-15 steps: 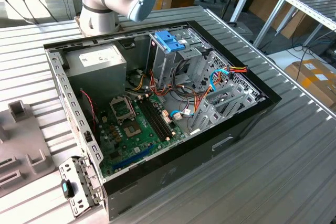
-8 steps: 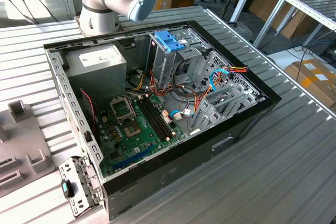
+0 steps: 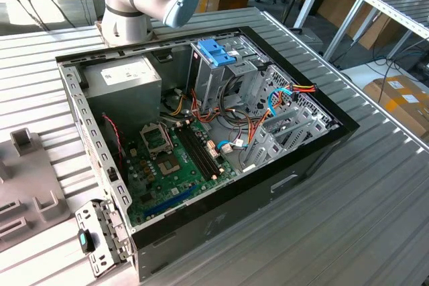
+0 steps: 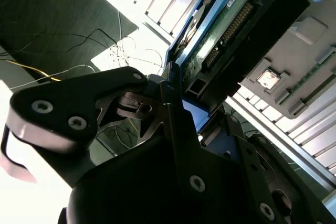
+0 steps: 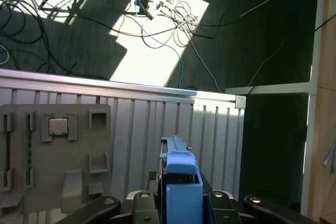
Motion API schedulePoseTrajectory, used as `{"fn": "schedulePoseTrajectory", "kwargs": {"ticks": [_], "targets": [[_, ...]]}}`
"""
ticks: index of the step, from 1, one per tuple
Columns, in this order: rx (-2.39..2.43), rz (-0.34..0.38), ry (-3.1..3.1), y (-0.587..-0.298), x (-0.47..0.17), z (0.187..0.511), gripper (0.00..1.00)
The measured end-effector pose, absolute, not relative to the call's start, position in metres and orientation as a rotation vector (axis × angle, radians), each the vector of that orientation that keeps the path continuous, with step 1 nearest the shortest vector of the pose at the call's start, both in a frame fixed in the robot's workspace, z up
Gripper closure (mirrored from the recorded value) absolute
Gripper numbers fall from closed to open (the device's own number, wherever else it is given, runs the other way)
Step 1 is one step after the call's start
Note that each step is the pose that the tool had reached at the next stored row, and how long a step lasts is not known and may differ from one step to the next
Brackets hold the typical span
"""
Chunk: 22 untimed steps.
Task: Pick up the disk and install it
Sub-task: 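Pick up the disk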
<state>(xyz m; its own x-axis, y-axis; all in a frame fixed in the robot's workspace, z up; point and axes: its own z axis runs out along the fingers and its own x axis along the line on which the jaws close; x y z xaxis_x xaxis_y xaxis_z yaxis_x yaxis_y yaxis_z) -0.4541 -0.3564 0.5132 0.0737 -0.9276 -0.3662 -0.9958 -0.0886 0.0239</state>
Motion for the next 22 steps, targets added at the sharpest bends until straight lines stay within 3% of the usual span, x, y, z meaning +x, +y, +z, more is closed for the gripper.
{"fn": "schedulePoseTrajectory", "kwargs": {"ticks": [5,22], "targets": [[-2.115,0.429,1.944,-0.3564,-0.454,0.5146,0.63],[-2.306,0.108,2.139,-0.3563,-0.4541,0.5145,0.63]]}}
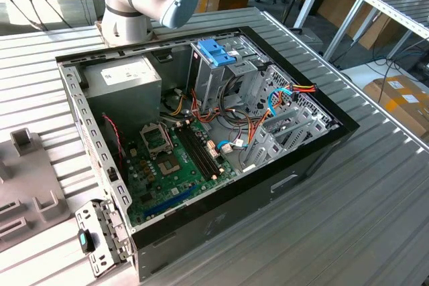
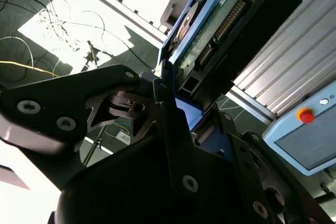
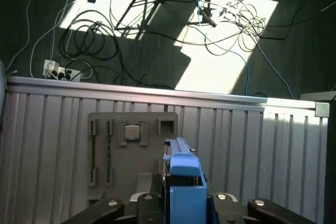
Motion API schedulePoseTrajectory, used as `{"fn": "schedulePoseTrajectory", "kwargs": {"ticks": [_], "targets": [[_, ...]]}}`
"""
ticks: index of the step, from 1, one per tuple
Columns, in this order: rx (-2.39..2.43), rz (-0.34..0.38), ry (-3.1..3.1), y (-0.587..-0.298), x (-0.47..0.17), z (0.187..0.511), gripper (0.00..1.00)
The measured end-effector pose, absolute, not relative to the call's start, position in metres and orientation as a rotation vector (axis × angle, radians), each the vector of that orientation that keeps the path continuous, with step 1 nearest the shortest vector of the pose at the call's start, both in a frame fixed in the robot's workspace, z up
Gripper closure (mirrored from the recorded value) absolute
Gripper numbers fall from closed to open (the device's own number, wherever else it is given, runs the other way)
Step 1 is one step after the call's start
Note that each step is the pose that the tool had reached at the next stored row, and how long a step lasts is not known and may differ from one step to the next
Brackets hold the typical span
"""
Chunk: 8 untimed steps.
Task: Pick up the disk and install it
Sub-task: 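Pick up the disk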
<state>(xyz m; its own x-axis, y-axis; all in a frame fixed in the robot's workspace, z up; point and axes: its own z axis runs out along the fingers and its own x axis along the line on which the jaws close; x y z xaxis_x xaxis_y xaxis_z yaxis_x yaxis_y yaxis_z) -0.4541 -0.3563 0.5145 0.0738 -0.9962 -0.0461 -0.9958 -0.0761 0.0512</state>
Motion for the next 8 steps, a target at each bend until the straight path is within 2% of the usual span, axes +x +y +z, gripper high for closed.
{"fn": "schedulePoseTrajectory", "kwargs": {"ticks": [3,8], "targets": [[2.274,-0.061,-2.112,-0.3563,-0.4541,0.5145,0.63],[2.271,-0.056,-2.11,-0.3564,-0.4541,0.5146,0.63]]}}
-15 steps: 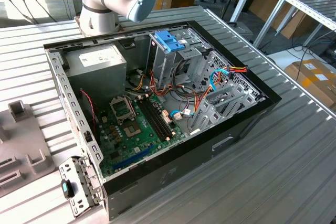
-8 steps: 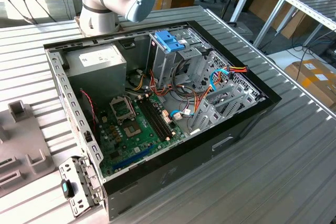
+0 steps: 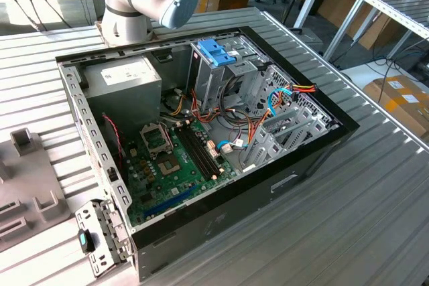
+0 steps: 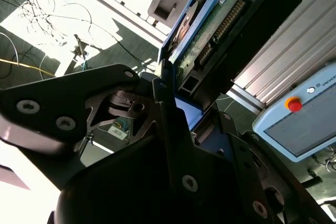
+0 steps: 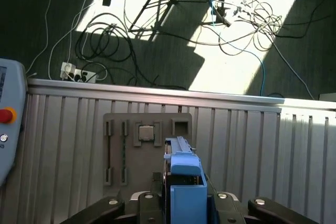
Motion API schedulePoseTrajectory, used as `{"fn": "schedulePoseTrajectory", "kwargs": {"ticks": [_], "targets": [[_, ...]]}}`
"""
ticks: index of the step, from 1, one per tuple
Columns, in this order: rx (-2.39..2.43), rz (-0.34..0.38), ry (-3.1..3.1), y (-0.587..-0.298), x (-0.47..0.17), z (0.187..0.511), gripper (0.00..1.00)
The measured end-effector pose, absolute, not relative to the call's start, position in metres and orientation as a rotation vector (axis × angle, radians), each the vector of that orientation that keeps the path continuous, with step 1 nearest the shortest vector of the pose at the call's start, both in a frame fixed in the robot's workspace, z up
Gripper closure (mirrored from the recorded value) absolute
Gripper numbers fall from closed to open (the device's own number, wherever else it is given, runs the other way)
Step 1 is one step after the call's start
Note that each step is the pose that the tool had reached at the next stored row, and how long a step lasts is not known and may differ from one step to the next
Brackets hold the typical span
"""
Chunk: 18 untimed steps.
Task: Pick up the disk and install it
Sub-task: 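Pick up the disk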
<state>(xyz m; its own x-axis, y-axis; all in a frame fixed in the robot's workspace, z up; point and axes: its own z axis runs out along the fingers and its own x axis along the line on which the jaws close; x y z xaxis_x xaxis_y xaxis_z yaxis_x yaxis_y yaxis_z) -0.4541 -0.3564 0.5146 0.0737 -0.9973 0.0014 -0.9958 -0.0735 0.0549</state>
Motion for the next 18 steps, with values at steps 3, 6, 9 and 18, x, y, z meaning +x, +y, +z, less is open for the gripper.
{"fn": "schedulePoseTrajectory", "kwargs": {"ticks": [3,6,9,18], "targets": [[2.271,-0.056,-2.11,-0.3573,-0.4541,0.5145,0.63],[2.271,-0.056,-2.11,-0.3586,-0.454,0.5146,0.63],[2.271,-0.056,-2.11,-0.3595,-0.454,0.5146,0.63],[2.271,-0.056,-2.11,-0.3618,-0.454,0.5146,0.63]]}}
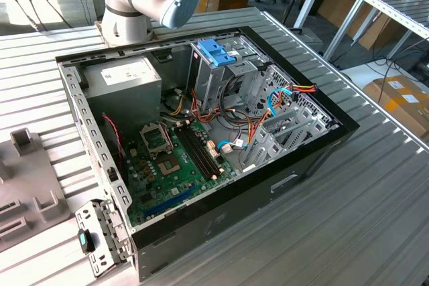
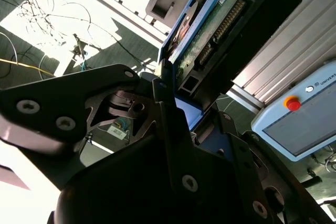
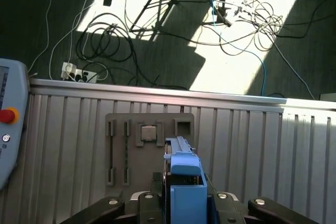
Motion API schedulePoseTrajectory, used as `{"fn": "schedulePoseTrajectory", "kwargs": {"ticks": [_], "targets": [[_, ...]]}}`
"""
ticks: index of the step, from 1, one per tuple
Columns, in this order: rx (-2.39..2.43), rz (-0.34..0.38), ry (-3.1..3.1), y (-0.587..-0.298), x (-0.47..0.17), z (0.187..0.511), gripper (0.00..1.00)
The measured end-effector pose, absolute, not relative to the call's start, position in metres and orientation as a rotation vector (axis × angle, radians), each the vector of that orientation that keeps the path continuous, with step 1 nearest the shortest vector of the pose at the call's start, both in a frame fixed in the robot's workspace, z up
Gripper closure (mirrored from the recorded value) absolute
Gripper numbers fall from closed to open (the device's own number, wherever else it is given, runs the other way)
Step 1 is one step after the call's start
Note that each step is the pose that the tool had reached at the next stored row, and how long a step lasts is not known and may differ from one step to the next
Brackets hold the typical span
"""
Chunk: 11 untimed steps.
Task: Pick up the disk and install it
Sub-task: 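Pick up the disk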
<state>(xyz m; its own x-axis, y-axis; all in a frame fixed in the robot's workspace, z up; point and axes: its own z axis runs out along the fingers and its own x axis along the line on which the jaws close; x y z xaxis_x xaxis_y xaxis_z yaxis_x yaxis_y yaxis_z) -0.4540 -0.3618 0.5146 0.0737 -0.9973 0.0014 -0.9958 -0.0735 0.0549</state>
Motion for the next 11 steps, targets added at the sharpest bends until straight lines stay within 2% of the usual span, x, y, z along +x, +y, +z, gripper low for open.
{"fn": "schedulePoseTrajectory", "kwargs": {"ticks": [11], "targets": [[2.271,-0.056,-2.11,-0.3647,-0.4515,0.5146,0.63]]}}
